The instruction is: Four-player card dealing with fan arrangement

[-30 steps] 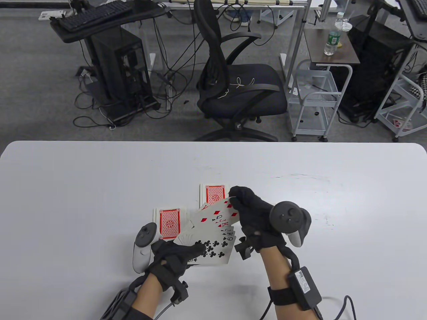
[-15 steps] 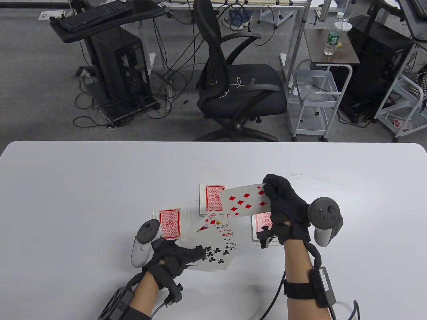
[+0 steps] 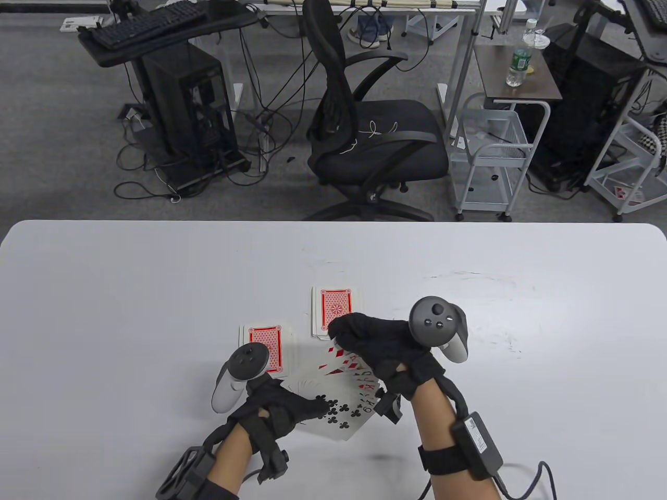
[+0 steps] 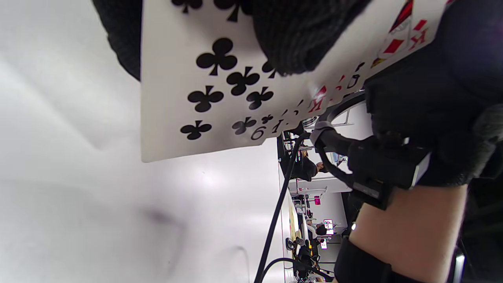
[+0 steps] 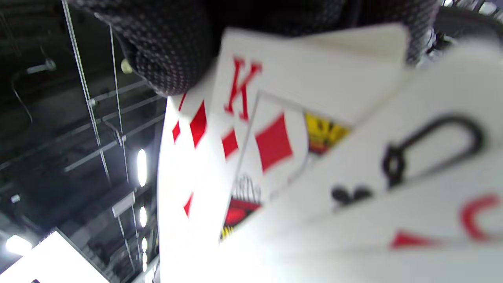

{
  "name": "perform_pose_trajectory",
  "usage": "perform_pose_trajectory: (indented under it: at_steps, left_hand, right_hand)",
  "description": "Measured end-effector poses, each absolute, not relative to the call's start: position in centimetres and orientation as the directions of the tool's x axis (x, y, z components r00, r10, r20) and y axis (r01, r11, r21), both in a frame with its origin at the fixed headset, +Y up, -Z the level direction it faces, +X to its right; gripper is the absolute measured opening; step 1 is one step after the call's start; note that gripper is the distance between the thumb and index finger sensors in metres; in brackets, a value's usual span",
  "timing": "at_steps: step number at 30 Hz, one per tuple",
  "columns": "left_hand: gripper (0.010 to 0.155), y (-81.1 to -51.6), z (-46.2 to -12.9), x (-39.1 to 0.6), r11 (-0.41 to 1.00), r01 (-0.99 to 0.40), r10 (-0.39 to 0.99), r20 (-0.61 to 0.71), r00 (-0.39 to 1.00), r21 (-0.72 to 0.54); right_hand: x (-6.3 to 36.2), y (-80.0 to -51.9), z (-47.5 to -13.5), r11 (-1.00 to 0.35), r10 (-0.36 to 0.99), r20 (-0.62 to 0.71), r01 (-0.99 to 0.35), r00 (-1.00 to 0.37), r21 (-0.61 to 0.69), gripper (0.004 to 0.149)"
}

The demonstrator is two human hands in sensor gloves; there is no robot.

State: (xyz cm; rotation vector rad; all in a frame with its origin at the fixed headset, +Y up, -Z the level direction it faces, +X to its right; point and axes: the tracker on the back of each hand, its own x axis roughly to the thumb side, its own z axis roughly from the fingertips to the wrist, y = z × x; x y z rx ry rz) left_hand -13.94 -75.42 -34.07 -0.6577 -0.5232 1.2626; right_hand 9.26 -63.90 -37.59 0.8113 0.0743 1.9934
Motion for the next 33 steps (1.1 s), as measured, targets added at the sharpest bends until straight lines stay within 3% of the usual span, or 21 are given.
perform_pose_trajectory:
  at_steps: [4, 7, 9, 13, 16, 18, 20, 28, 33]
  left_hand:
    - [0.054, -75.9, -34.2, -14.2, 0.114, -0.705, 0.982, -0.028, 0.187, -0.700]
    - [0.054, -76.1, -34.3, -14.7, -0.056, -0.758, 0.995, -0.099, 0.011, -0.650]
    - [0.054, -76.2, -34.3, -15.3, -0.135, -0.798, 0.990, -0.116, -0.081, -0.588]
    - [0.053, -76.3, -34.4, -16.4, -0.324, -0.820, 0.946, -0.140, -0.294, -0.471]
    - [0.053, -76.4, -34.2, -16.7, -0.400, -0.820, 0.915, -0.123, -0.385, -0.410]
    - [0.053, -76.3, -34.1, -16.8, -0.423, -0.815, 0.903, -0.115, -0.413, -0.395]
    - [0.053, -76.3, -34.0, -16.9, -0.427, -0.818, 0.902, -0.115, -0.417, -0.385]
    - [0.053, -76.1, -34.1, -16.8, -0.461, -0.787, 0.882, -0.117, -0.456, -0.409]
    - [0.052, -76.0, -34.3, -17.4, -0.399, -0.822, 0.914, -0.105, -0.392, -0.406]
  right_hand:
    - [9.5, -64.3, -37.6, -0.540, 0.797, 0.499, -0.771, -0.340, 0.338, 0.038]
    - [10.5, -65.2, -37.9, -0.523, 0.813, 0.437, -0.811, -0.384, 0.260, 0.062]
    - [11.3, -66.2, -38.2, -0.482, 0.850, 0.360, -0.843, -0.384, 0.240, 0.067]
    - [11.4, -68.3, -38.6, -0.541, 0.840, 0.253, -0.779, -0.480, 0.318, 0.068]
    - [10.1, -69.3, -38.6, -0.581, 0.814, 0.250, -0.721, -0.525, 0.379, 0.064]
    - [9.3, -69.7, -38.5, -0.556, 0.831, 0.251, -0.752, -0.496, 0.354, 0.051]
    - [9.1, -69.7, -38.4, -0.542, 0.839, 0.258, -0.778, -0.479, 0.318, 0.047]
    - [10.5, -70.1, -39.1, -0.397, 0.915, 0.214, -0.858, -0.342, 0.325, 0.054]
    - [12.9, -69.5, -39.3, -0.445, 0.886, 0.237, -0.876, -0.399, 0.185, 0.061]
